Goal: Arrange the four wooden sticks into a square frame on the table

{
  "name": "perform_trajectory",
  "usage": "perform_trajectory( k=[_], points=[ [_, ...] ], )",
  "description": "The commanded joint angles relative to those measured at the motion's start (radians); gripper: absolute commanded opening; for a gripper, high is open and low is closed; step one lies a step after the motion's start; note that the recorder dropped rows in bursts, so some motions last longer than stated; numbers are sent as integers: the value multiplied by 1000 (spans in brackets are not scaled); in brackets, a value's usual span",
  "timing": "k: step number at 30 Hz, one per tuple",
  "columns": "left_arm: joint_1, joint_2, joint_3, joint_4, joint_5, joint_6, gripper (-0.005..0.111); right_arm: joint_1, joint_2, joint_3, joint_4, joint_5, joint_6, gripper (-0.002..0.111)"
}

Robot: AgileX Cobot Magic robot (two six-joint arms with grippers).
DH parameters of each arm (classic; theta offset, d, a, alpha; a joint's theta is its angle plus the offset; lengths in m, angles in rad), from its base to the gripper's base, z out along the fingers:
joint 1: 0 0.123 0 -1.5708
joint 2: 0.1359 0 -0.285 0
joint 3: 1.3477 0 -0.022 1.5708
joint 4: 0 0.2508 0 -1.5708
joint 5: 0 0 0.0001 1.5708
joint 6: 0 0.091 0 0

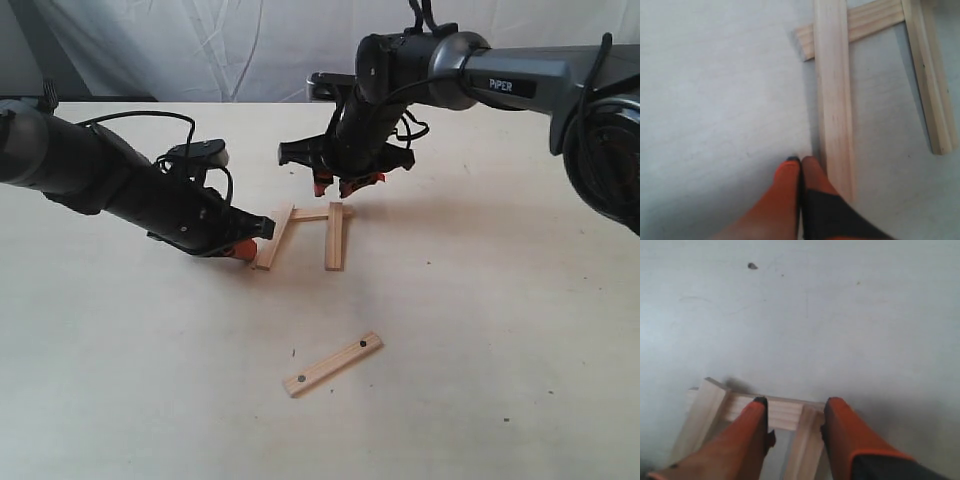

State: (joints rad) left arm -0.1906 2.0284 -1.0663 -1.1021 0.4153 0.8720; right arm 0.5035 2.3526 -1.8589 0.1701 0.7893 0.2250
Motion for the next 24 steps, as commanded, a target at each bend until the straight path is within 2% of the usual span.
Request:
perform_trajectory(
  k=[1,17,24],
  points=[
    [1,8,1,20,-3,0,0,-4,24,-13,-4,28,-16,38],
    [-1,8,1,17,30,2,0,-2,63,-13,-4,50,-31,38],
    [-1,8,1,-30,75,2,0,15,64,-13,-4,50,-27,38]
  ],
)
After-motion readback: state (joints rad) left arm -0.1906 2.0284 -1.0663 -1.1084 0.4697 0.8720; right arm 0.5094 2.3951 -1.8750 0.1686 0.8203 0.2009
